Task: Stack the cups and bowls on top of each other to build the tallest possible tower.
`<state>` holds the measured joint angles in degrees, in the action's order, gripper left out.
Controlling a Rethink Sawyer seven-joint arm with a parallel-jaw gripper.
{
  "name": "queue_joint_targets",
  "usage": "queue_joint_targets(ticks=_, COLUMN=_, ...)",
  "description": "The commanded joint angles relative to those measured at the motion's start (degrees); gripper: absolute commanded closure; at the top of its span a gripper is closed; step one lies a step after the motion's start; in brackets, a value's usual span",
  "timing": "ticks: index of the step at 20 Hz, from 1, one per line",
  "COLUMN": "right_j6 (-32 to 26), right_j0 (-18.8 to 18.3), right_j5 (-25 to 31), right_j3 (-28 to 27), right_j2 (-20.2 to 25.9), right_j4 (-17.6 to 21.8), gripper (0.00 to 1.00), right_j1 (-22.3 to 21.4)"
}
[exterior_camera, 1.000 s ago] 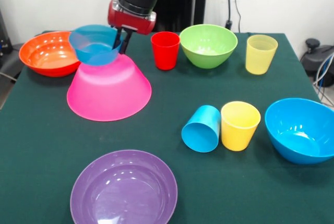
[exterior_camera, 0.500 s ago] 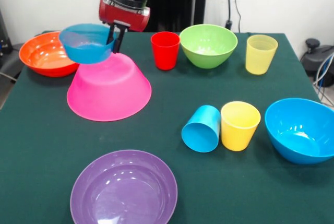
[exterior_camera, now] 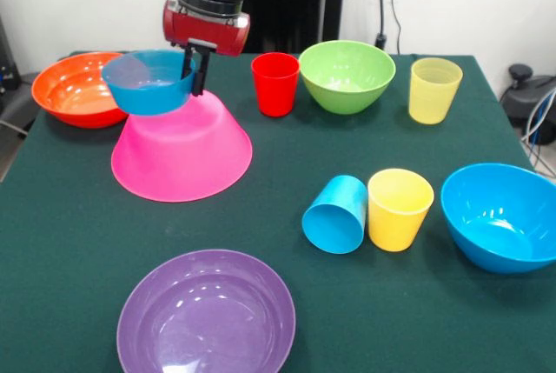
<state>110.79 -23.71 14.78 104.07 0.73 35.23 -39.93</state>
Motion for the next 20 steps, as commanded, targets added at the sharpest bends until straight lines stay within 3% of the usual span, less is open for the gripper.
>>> queue_joint_targets(ticks=1, right_j6=-2.0, right_j0=-1.4, right_j5=-1.8, right_j3=2.7, right_j2=9.6, right_j4=1.7, gripper=1.0, right_j1=1.5)
queue_joint_targets(ticks=20, right_j6=-1.1, right_j0=-0.9, right_j5=1.7, right_j3=1.5, right_j2=8.6, right_j4=2.0, gripper=1.0, right_j1=4.4)
